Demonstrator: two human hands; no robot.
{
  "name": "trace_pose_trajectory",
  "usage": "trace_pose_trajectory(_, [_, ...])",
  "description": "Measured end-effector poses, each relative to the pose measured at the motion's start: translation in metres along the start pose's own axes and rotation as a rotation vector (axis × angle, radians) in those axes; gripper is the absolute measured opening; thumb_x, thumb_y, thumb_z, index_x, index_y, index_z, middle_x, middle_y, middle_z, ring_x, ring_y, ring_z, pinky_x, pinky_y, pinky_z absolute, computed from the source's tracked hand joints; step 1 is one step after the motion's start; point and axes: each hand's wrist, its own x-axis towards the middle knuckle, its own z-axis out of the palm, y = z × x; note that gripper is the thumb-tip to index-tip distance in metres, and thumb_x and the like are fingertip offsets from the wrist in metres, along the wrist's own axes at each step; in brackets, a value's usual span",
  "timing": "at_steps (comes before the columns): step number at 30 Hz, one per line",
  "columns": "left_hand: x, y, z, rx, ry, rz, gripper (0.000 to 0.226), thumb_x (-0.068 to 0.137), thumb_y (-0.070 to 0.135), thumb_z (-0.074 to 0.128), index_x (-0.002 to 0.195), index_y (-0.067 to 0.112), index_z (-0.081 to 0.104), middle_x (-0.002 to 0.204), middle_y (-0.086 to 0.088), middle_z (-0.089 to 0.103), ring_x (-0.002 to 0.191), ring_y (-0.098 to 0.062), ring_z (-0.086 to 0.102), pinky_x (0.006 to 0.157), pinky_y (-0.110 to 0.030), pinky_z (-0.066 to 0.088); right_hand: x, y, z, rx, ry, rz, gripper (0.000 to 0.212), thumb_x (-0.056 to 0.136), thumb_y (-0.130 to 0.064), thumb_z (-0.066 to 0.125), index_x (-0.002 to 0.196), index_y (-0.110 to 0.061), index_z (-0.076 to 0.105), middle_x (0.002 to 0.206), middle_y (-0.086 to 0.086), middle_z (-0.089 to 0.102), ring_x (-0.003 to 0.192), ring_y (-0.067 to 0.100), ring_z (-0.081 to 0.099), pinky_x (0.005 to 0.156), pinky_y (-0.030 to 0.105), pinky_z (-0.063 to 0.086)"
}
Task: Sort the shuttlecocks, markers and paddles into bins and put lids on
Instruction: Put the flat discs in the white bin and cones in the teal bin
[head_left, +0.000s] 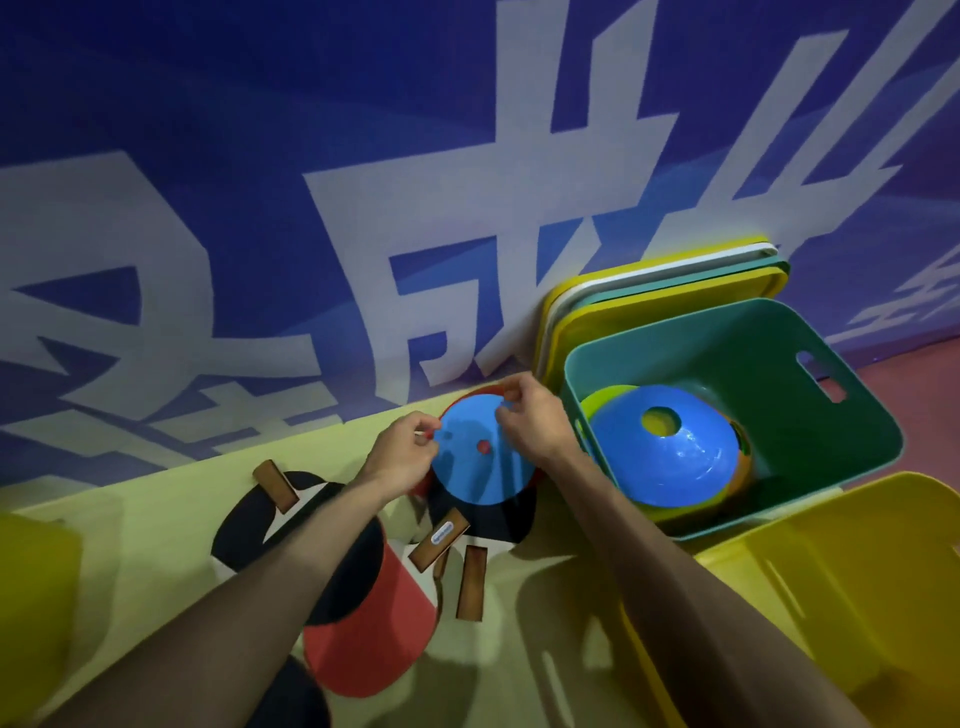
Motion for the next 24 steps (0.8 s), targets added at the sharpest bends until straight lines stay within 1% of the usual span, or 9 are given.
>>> trace_pose_trajectory(2, [0.007, -0.012, 0.002, -0.036, -0.036, -0.061, 0.03, 0.091, 0.008, 0.052, 0.12, 0.015, 0.058, 0.119, -0.005, 0.064, 0.105, -0.019, 0.061, 0.09, -0.03, 0.049, 0.006, 0.006, 0.014, -0.046, -0.065, 0.032, 0.043, 0.088, -0.013, 0.055, 0.13, -0.009, 0.048, 0.131, 0.011, 0.054, 0.12, 0.026, 0.051, 0.098, 0.028, 0.039])
trace_pose_trajectory(5, [0.02, -0.022, 0.008, -0.064, -0.066, -0.122, 0.036, 0.092, 0.011, 0.053, 0.128, 0.015, 0.052, 0.128, -0.004, 0.059, 0.114, -0.021, 0.057, 0.101, -0.039, 0.046, 0.016, 0.015, 0.029, -0.106, -0.101, 0.087, 0.054, 0.09, -0.015, 0.057, 0.14, -0.009, 0.038, 0.14, 0.012, 0.044, 0.129, 0.027, 0.043, 0.109, 0.037, 0.036])
trace_pose_trajectory(7, [0.028, -0.024, 0.013, -0.056, -0.065, -0.151, 0.042, 0.092, 0.014, 0.054, 0.133, 0.015, 0.048, 0.131, -0.004, 0.057, 0.115, -0.021, 0.055, 0.101, -0.039, 0.045, 0.019, 0.02, 0.034, -0.14, -0.117, 0.143, 0.059, 0.091, -0.017, 0.057, 0.144, -0.011, 0.031, 0.141, 0.013, 0.042, 0.13, 0.028, 0.042, 0.109, 0.038, 0.037])
trace_pose_trajectory(10, [0.038, -0.027, 0.022, -0.083, -0.083, -0.183, 0.042, 0.094, 0.015, 0.051, 0.135, 0.015, 0.043, 0.131, -0.003, 0.055, 0.108, -0.016, 0.054, 0.089, -0.03, 0.046, 0.022, 0.027, 0.043, -0.194, -0.12, 0.18, 0.057, 0.093, -0.018, 0.054, 0.143, -0.01, 0.028, 0.137, 0.016, 0.043, 0.125, 0.031, 0.046, 0.106, 0.039, 0.04])
trace_pose_trajectory(13, [0.042, -0.027, 0.028, -0.11, -0.084, -0.206, 0.046, 0.095, 0.011, 0.05, 0.14, 0.011, 0.039, 0.139, -0.004, 0.049, 0.123, -0.019, 0.049, 0.101, -0.029, 0.04, 0.026, 0.031, 0.053, -0.196, -0.042, 0.188, 0.055, 0.091, -0.019, 0.054, 0.14, -0.01, 0.031, 0.136, 0.017, 0.043, 0.124, 0.033, 0.047, 0.104, 0.042, 0.041])
trace_pose_trajectory(15, [0.043, -0.029, 0.03, -0.121, -0.06, -0.214, 0.046, 0.094, 0.01, 0.051, 0.139, 0.011, 0.041, 0.138, -0.005, 0.05, 0.124, -0.02, 0.049, 0.104, -0.031, 0.04, 0.027, 0.03, 0.054, -0.233, 0.025, 0.188, 0.051, 0.093, -0.021, 0.051, 0.14, -0.014, 0.032, 0.135, 0.014, 0.044, 0.123, 0.03, 0.048, 0.103, 0.041, 0.043])
trace_pose_trajectory(18, [0.04, -0.032, 0.028, -0.147, 0.012, -0.22, 0.042, 0.092, 0.008, 0.055, 0.133, 0.012, 0.048, 0.127, -0.005, 0.058, 0.111, -0.018, 0.055, 0.094, -0.028, 0.046, 0.025, 0.026, 0.048, -0.227, 0.08, 0.197, 0.039, 0.096, -0.018, 0.045, 0.135, -0.018, 0.038, 0.13, 0.011, 0.05, 0.121, 0.029, 0.051, 0.098, 0.038, 0.045])
trace_pose_trajectory(22, [0.024, -0.029, 0.015, -0.177, 0.085, -0.184, 0.029, 0.093, 0.009, 0.055, 0.122, 0.012, 0.057, 0.105, 0.001, 0.06, 0.092, -0.014, 0.056, 0.072, -0.024, 0.05, 0.017, 0.018, 0.038, -0.201, 0.122, 0.216, 0.035, 0.097, -0.014, 0.042, 0.131, -0.019, 0.046, 0.125, 0.01, 0.057, 0.115, 0.029, 0.057, 0.092, 0.04, 0.048])
trace_pose_trajectory(24, [0.014, -0.029, 0.005, -0.203, 0.117, -0.177, 0.026, 0.092, 0.01, 0.056, 0.117, 0.011, 0.06, 0.1, 0.001, 0.061, 0.089, -0.015, 0.058, 0.073, -0.03, 0.054, 0.009, 0.01, 0.035, -0.158, 0.114, 0.187, 0.03, 0.096, -0.014, 0.047, 0.125, -0.017, 0.053, 0.123, 0.009, 0.06, 0.113, 0.027, 0.058, 0.092, 0.039, 0.049])
